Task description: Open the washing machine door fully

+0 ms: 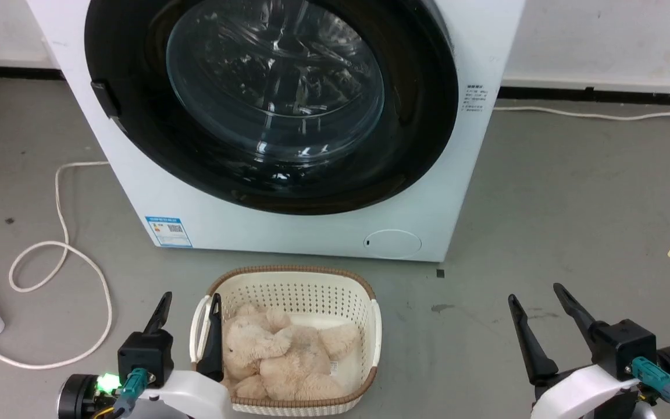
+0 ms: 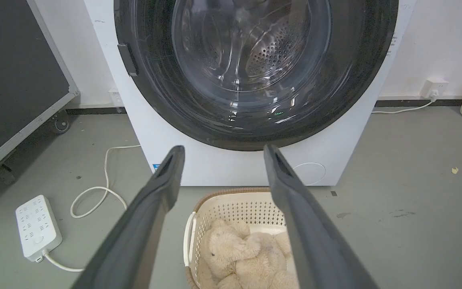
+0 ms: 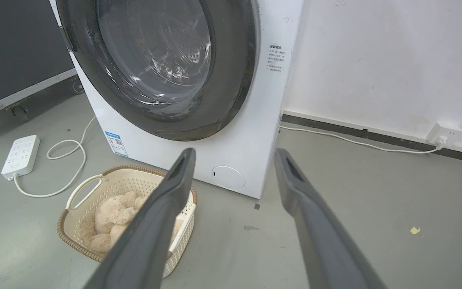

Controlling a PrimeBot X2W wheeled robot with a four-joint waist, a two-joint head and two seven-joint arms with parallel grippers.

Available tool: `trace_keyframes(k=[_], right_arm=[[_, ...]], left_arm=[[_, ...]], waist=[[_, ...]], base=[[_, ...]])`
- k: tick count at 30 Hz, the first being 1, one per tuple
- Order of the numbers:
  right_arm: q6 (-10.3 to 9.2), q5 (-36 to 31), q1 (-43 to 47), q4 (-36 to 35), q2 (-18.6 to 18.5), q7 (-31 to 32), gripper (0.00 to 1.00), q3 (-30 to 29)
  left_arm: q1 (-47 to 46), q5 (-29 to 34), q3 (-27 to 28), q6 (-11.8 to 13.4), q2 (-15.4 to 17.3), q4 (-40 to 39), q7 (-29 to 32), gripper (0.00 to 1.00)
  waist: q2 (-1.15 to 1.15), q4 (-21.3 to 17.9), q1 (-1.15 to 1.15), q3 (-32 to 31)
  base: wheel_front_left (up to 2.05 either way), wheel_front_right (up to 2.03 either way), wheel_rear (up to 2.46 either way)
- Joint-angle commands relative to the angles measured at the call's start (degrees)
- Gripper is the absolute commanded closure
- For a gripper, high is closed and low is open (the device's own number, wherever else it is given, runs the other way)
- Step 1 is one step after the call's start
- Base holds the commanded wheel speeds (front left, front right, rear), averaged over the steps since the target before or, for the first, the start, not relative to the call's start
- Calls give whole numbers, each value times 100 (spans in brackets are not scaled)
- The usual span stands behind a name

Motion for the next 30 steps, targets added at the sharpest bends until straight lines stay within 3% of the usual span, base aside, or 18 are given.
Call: trace_keyframes(k=[1,18,19,20,21,22,30], right_arm=[[-1,-23,-107,-52,-15,-68,0,4],[-2,160,-800,-233,-357,-55,0,45],[-2,197,-860,-240,-384,-33,15,42],[-2,239,-922,-248,-409,-11,63,35],[-2,282,-985,-255,-434,8,93,25],[-2,326,-1050,-262,-459,28,100,14],[-2,667,-1670,-215,-704,209,100,-88]], left_arm=[[-111,-5,-17,-5,1,-43,-65,0],[-424,-59,-147,-2,2,-182,-293,0],[-435,-63,-155,0,2,-185,-305,0],[-445,-66,-165,1,2,-186,-317,0],[-454,-70,-175,3,2,-188,-329,0],[-463,-74,-186,5,2,-191,-341,0],[-574,-96,-260,14,2,-257,-437,0]], waist=[[0,10,0,62],[0,141,0,580],[0,150,0,595],[0,159,0,611],[0,169,0,626],[0,178,0,643],[0,283,0,867]], base=[[0,0,0],[0,0,0],[0,0,0],[0,0,0],[0,0,0],[0,0,0],[0,0,0]])
